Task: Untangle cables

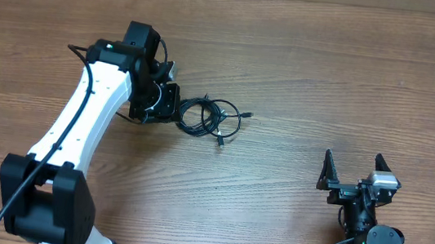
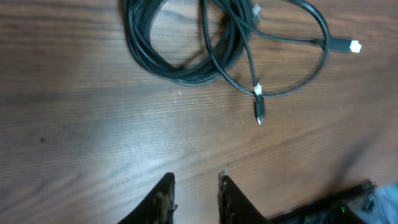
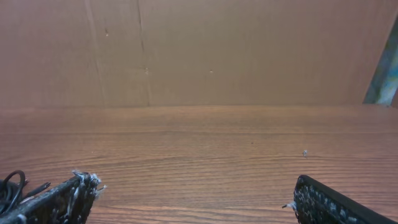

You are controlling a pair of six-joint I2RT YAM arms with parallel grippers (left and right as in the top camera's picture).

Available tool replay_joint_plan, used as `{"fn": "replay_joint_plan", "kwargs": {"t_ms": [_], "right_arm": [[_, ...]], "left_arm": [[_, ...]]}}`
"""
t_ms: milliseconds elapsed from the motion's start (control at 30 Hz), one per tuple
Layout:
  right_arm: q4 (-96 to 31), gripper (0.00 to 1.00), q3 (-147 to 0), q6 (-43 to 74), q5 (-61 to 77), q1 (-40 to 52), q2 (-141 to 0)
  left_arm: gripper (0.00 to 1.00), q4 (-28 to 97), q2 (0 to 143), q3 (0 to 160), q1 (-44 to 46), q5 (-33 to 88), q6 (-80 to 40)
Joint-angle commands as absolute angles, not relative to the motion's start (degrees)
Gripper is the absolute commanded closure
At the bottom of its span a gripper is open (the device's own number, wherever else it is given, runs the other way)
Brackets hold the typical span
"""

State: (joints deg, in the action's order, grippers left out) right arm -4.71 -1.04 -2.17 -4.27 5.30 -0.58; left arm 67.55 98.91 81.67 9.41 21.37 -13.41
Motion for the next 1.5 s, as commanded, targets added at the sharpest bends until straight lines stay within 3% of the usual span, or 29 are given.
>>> {"fn": "replay_joint_plan", "kwargs": {"t_ms": [0, 67, 333, 433, 733, 867, 1067, 1233, 1367, 1467], "right_arm": [[-4.45, 0.00, -0.45, -3.07, -3.70, 5.41, -0.16], [-4.45, 0.00, -0.45, -3.07, -3.70, 5.41, -0.16], [-4.45, 0.00, -0.45, -3.07, -3.70, 5.41, -0.16], [-4.45, 0.00, -0.45, -3.07, -3.73, 5.41, -0.16], [-4.47, 0.00, -0.45, -3.07, -3.73, 5.41, -0.16], [-4.47, 0.00, -0.45, -3.07, -3.73, 5.41, -0.16], [-4.45, 0.00, -0.45, -3.07, -3.70, 5.41, -0.16], [-4.47, 0.00, -0.45, -3.07, -3.73, 5.41, -0.16], [-4.47, 0.00, -0.45, -3.07, -3.70, 5.41, -0.16], [-4.45, 0.00, -0.45, -3.07, -3.70, 5.41, -0.16]], "left_arm": [[0.73, 64.18, 100.95, 79.64, 9.89, 20.53, -16.43], [0.67, 61.69, 101.75, 78.26, 10.31, 20.53, -18.33], [0.64, 56.21, 109.12, 77.32, 12.93, 16.86, -20.84], [0.58, 54.52, 111.48, 77.34, 13.45, 14.85, -20.86], [0.57, 48.34, 115.07, 77.34, 12.67, 13.91, -21.12], [0.61, 47.16, 115.09, 77.32, 12.84, 7.01, -23.57], [0.63, 48.45, 115.11, 77.19, 12.97, 7.27, -23.77], [0.75, 49.25, 115.11, 76.60, 13.82, 7.51, -23.79], [0.56, 49.32, 115.11, 75.33, 14.94, 7.49, -23.79], [0.50, 49.34, 115.11, 74.02, 16.01, 7.49, -23.79]]}}
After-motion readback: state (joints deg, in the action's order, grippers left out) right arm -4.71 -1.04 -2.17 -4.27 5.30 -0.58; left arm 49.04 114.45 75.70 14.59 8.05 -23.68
